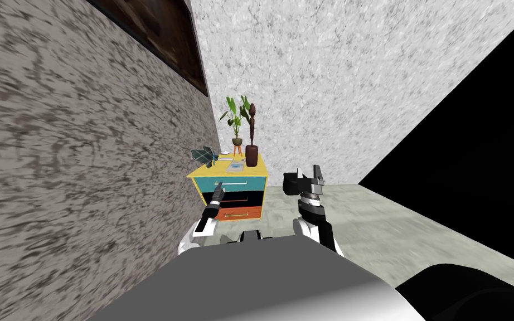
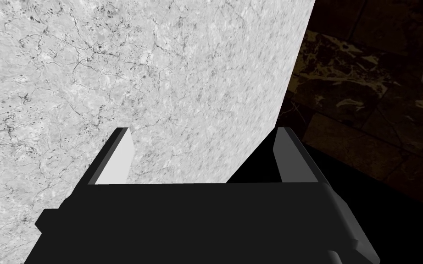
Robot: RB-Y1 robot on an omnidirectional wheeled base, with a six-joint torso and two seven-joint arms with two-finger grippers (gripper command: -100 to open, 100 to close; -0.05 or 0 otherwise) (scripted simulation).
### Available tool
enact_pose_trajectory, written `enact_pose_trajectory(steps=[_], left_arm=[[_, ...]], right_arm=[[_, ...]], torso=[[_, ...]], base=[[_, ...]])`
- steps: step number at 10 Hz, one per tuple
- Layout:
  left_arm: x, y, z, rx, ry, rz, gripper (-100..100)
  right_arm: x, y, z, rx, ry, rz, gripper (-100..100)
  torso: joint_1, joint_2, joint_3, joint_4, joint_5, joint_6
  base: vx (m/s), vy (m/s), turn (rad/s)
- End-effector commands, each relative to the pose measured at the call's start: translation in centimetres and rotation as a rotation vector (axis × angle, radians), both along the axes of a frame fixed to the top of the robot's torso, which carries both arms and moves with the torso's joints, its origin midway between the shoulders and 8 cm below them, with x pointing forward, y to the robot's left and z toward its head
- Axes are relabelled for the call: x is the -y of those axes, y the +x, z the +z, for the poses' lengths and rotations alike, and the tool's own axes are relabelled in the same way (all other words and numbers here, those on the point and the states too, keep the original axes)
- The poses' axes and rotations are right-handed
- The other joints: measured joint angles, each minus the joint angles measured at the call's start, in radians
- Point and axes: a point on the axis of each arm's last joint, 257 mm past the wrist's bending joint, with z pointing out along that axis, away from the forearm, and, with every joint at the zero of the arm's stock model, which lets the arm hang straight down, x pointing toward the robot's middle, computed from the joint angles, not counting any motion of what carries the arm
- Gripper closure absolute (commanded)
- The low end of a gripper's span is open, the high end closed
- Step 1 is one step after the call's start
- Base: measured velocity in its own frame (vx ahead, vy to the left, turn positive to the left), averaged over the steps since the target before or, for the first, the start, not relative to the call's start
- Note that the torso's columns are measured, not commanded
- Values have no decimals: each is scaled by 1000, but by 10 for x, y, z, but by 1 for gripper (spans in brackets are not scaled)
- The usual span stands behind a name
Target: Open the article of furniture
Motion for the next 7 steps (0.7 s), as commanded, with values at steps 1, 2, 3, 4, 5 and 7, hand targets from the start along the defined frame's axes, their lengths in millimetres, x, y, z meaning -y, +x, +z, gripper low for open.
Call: enact_pose_trajectory(steps=[1,2,3,4,5,7], left_arm=[[0,4,4,0,0,1,-100],[1,-2,-4,-3,0,0,100],[0,1,0,-4,-1,1,100],[1,2,4,-1,0,-4,100],[1,2,5,-1,0,-5,100],[2,3,11,1,0,-11,100]], right_arm=[[0,0,0,0,0,0,0],[0,0,0,0,0,0,0],[0,0,0,0,0,0,0],[0,0,0,0,0,0,0],[0,0,0,0,0,0,0],[0,0,0,0,0,0,0]], torso=[[0,-4,-2,-1,0,0],[0,-3,-3,-2,0,0],[1,1,0,-1,0,0],[1,-3,-2,-1,0,0],[-1,-1,-1,-1,0,0],[1,-2,-2,-1,0,0]], base=[[44,-1,-2],[-69,5,12],[-47,3,3],[-123,-23,27],[-181,-1,28],[-213,6,20]])
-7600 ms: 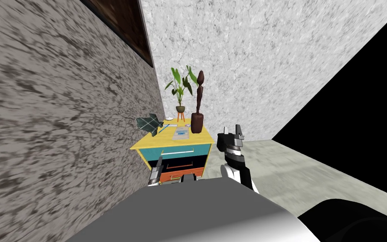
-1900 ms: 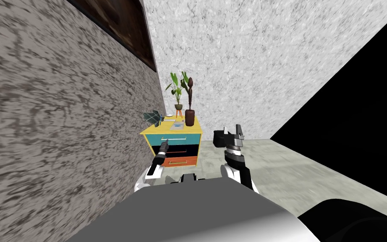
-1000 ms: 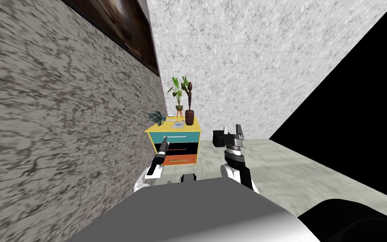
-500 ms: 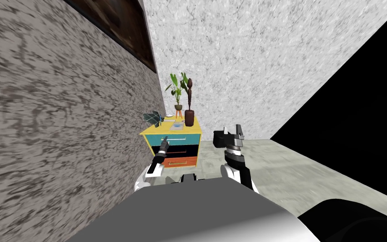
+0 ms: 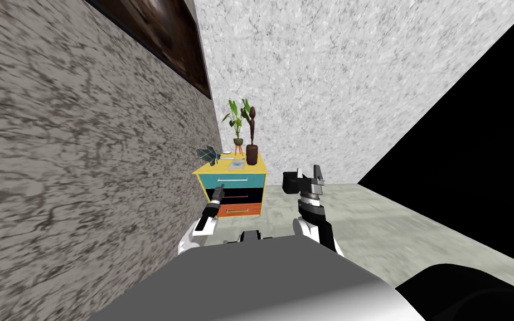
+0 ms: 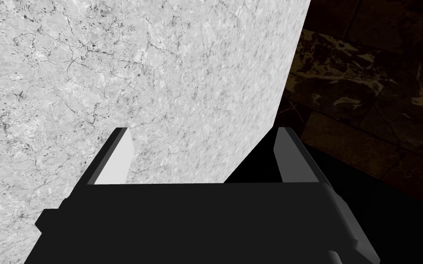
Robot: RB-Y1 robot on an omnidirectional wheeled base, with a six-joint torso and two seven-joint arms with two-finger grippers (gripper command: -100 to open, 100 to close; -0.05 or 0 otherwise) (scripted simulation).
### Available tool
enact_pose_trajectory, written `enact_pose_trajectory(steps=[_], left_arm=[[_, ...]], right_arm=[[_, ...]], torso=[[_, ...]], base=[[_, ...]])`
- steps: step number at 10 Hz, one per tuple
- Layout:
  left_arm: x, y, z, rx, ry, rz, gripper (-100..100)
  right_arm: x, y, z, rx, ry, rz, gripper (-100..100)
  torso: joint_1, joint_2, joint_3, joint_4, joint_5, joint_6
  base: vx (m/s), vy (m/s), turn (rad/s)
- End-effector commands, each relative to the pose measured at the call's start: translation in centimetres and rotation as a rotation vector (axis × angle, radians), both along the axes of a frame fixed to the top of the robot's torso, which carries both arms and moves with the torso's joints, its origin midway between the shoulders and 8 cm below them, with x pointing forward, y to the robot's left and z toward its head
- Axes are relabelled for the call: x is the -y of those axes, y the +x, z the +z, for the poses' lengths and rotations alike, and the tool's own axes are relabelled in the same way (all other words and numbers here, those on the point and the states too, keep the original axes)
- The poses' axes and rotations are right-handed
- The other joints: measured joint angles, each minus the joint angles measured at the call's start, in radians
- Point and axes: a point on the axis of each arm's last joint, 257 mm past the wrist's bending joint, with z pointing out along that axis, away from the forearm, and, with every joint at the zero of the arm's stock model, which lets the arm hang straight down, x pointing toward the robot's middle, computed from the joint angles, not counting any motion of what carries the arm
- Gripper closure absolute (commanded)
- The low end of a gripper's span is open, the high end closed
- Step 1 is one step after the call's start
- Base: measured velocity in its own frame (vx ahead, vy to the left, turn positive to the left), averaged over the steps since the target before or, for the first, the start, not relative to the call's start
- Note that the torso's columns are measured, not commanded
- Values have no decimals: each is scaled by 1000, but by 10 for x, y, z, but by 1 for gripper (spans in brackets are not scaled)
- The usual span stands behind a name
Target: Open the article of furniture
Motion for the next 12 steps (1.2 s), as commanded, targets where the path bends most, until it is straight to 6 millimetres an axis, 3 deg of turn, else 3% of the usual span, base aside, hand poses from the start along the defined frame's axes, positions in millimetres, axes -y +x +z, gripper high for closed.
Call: enact_pose_trajectory(steps=[1,2,6,9,10,12], left_arm=[[0,1,3,1,0,-3,100],[0,0,-4,-7,-1,1,-100],[1,-2,-16,-19,-2,8,-100],[0,2,-9,-14,-1,7,-100],[0,3,-8,-16,-1,7,100],[1,2,-7,-17,0,2,100]], right_arm=[[0,0,0,0,0,0,0],[0,0,0,0,0,0,0],[0,0,0,0,0,0,0],[0,0,0,0,0,0,0],[0,0,0,0,0,0,0],[0,0,0,0,0,0,0]], torso=[[-1,-2,-1,0,0,0],[-1,-9,-5,-2,0,0],[0,-5,-3,-2,0,0],[0,2,2,1,0,0],[0,1,0,0,0,0],[-1,3,1,1,-1,-1]], base=[[-103,-1,4],[60,-43,-30],[174,-36,-20],[64,-9,-3],[7,-1,1],[-118,8,13]])
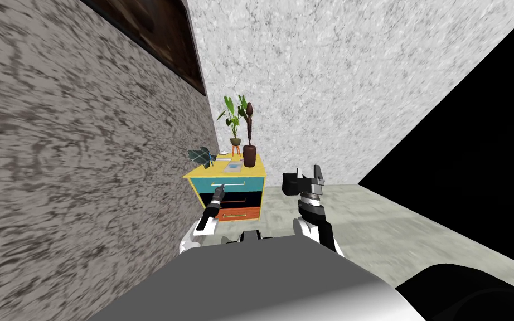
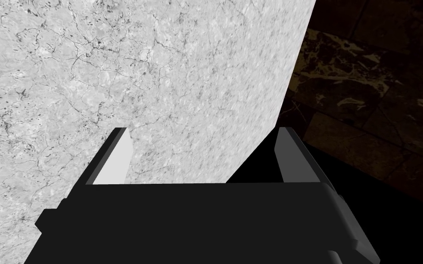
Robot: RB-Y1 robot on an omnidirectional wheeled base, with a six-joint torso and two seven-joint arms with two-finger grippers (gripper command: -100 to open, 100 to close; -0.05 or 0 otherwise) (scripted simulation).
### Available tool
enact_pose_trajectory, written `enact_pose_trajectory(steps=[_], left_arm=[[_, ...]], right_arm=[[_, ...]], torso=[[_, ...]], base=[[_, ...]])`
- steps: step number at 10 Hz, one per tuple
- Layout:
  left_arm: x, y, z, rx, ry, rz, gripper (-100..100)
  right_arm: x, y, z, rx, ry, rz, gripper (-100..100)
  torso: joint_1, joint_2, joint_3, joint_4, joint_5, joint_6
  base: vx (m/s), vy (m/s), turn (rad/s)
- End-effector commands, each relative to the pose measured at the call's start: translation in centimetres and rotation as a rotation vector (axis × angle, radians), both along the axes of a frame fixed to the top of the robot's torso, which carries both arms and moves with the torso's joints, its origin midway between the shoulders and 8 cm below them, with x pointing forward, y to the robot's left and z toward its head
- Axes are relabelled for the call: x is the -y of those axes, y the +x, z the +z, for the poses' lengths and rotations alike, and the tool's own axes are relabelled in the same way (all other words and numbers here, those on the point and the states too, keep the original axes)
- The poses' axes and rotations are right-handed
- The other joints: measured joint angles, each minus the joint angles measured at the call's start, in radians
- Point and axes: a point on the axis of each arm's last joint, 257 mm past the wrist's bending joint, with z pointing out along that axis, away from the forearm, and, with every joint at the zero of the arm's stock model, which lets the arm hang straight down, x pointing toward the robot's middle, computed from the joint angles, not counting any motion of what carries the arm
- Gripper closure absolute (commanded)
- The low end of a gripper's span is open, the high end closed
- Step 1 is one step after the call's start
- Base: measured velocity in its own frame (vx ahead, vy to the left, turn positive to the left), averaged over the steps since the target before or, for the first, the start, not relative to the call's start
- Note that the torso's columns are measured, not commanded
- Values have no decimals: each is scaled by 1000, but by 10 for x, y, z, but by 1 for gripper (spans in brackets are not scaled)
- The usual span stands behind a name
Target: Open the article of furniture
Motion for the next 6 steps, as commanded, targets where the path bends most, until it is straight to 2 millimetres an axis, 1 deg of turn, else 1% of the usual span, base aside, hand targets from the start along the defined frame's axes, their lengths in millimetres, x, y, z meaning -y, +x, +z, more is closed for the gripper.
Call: enact_pose_trajectory(steps=[1,3,5,6], left_arm=[[1,0,3,1,0,-5,100],[2,-1,5,0,1,-9,100],[4,-4,-2,-14,0,-11,100],[4,-5,-1,-11,0,-13,100]], right_arm=[[0,0,0,0,0,0,0],[0,0,0,0,0,0,0],[0,0,0,0,0,0,0],[0,0,0,0,0,0,0]], torso=[[0,2,2,0,0,-1],[0,-1,0,1,0,-1],[-1,-8,-5,1,-1,0],[-1,-6,-4,-1,-1,0]], base=[[-185,-3,15],[-189,-2,22],[-105,-9,14],[-186,6,31]])
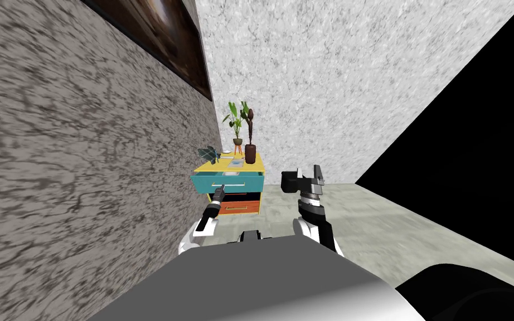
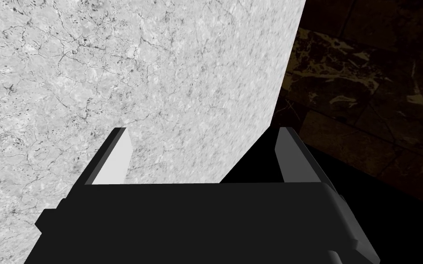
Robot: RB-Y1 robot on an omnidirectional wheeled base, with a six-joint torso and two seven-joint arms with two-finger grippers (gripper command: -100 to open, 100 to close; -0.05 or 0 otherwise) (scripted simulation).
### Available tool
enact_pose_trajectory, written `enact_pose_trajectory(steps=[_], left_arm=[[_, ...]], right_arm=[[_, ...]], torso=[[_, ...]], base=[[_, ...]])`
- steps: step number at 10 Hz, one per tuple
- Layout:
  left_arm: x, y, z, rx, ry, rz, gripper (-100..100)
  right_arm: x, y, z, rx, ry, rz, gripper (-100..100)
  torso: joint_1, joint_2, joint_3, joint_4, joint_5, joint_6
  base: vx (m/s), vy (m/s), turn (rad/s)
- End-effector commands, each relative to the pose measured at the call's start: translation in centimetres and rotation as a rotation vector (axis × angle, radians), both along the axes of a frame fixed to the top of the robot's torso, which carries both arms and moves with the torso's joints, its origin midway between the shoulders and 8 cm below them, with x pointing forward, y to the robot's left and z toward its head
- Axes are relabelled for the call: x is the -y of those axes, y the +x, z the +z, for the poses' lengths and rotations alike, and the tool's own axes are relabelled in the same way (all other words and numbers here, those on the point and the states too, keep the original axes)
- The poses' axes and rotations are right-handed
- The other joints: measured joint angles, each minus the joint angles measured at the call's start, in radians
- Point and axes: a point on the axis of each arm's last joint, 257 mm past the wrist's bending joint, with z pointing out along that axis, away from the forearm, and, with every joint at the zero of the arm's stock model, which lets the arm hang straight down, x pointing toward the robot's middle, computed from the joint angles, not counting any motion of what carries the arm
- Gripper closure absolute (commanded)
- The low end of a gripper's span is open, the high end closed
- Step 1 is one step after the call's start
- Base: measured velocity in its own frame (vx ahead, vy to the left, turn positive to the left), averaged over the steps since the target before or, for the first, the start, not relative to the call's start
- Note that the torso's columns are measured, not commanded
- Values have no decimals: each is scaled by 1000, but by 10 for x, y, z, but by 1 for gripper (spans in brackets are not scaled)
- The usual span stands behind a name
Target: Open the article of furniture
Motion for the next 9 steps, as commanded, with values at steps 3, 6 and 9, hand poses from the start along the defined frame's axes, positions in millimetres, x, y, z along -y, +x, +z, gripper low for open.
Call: enact_pose_trajectory(steps=[3,6,9], left_arm=[[1,-3,3,6,0,-6,100],[3,-8,3,6,0,-14,100],[4,-1,13,4,0,-19,-100]], right_arm=[[0,0,0,0,0,0,0],[0,0,0,0,0,0,0],[0,0,0,0,0,0,0]], torso=[[1,5,3,0,1,0],[0,1,1,-1,1,1],[2,4,3,1,0,-1]], base=[[-176,-6,16],[-158,-3,24],[-173,14,14]])
